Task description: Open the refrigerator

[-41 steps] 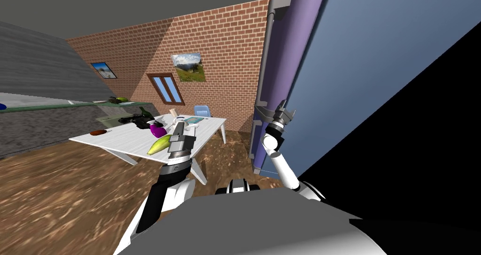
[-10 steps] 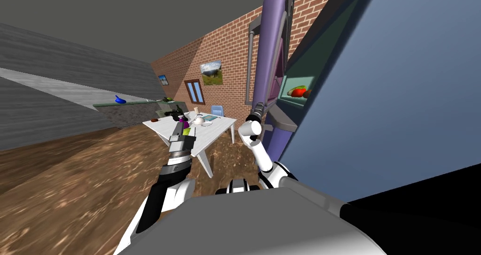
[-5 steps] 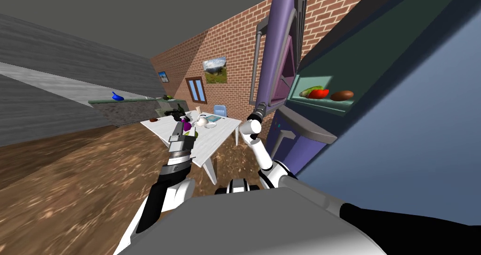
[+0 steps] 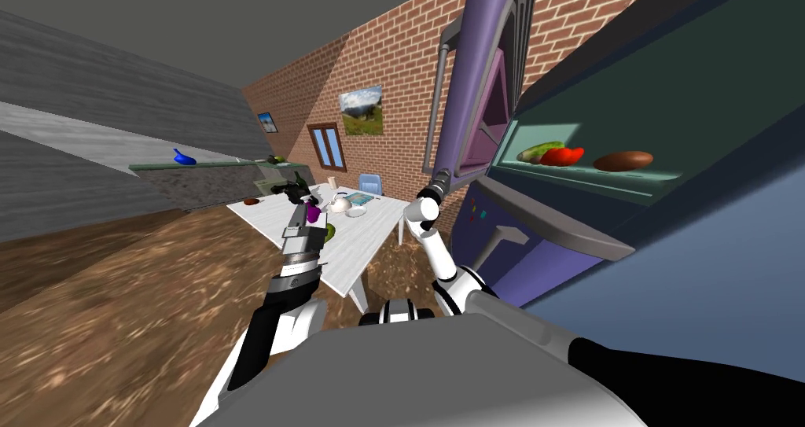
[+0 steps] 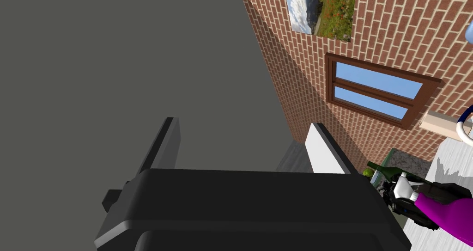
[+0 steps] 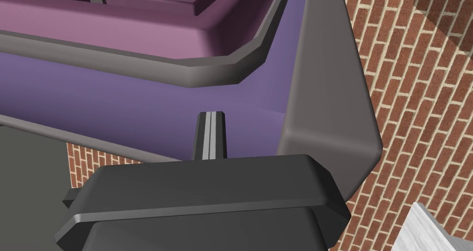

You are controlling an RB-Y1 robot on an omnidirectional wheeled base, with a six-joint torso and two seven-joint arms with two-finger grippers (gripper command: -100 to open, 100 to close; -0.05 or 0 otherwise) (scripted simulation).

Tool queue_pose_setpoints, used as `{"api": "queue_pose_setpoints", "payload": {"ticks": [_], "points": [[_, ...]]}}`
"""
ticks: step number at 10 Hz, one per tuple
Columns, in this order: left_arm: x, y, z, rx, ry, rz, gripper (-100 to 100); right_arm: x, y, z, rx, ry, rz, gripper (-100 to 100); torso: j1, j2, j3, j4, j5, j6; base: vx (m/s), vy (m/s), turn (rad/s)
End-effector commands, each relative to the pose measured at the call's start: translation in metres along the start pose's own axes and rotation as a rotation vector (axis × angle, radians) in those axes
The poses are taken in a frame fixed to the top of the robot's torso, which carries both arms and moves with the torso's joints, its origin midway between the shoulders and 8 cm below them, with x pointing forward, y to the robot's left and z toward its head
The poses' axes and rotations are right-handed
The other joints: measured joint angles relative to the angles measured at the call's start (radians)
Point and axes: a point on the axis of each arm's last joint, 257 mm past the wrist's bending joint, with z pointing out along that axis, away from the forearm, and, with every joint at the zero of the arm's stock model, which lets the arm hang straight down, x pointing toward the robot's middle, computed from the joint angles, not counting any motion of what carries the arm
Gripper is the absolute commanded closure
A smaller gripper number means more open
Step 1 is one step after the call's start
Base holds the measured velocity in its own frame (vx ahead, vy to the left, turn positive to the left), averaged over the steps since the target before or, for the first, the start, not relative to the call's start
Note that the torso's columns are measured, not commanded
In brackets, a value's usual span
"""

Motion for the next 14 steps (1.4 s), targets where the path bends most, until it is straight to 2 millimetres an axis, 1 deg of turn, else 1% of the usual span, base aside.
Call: {"api": "queue_pose_setpoints", "payload": {"ticks": [1, 5, 8, 9, 10, 11, 12, 13, 14], "points": [[0.000, 0.000, 0.000, 0.000, 0.000, 0.000, 0, 0.008, -0.005, 0.006, 0.010, 0.027, -0.003, 100, 0.001, -0.002, -0.001, 0.001, 0.000, 0.001, -0.011, 0.013, -0.039], [0.000, 0.000, 0.000, 0.000, 0.000, 0.000, 0, 0.008, -0.005, 0.006, 0.010, 0.027, -0.003, 100, 0.018, -0.010, -0.005, -0.006, 0.005, -0.005, 0.000, 0.000, -0.001], [0.000, 0.000, 0.000, 0.000, 0.000, 0.000, 0, 0.008, -0.005, 0.006, 0.010, 0.027, -0.003, 100, 0.019, -0.008, -0.004, -0.007, 0.005, -0.006, 0.006, -0.007, 0.020], [0.000, 0.000, 0.000, 0.000, 0.000, 0.000, 0, 0.007, 0.009, 0.012, 0.074, 0.036, -0.183, 100, 0.020, -0.006, -0.002, -0.006, 0.006, -0.007, -0.012, 0.016, 0.010], [0.000, 0.000, 0.000, 0.000, 0.000, 0.000, 0, 0.010, 0.017, 0.017, 0.103, 0.050, -0.272, 100, 0.022, -0.005, -0.001, -0.006, 0.006, -0.007, -0.031, 0.101, 0.198], [0.000, 0.000, 0.000, 0.000, 0.000, 0.000, 0, 0.009, 0.013, 0.023, 0.155, 0.061, -0.335, 100, 0.027, -0.004, -0.001, -0.006, 0.008, -0.009, 0.014, 0.250, 0.234], [0.000, 0.000, 0.000, 0.000, 0.000, -0.001, 0, 0.009, 0.009, 0.028, 0.205, 0.073, -0.393, 100, 0.034, -0.008, -0.003, -0.007, 0.011, -0.009, 0.016, 0.166, -0.031], [0.000, 0.000, 0.000, 0.000, 0.000, 0.000, 0, 0.005, 0.007, 0.032, 0.249, 0.076, -0.449, 100, 0.023, -0.007, -0.003, -0.007, 0.008, -0.007, -0.005, 0.090, -0.023], [0.000, 0.000, 0.000, 0.000, 0.000, 0.000, 0, 0.006, 0.000, 0.030, 0.276, 0.089, -0.461, 100, 0.016, -0.006, -0.002, -0.006, 0.005, -0.007, -0.001, 0.029, -0.005]]}}
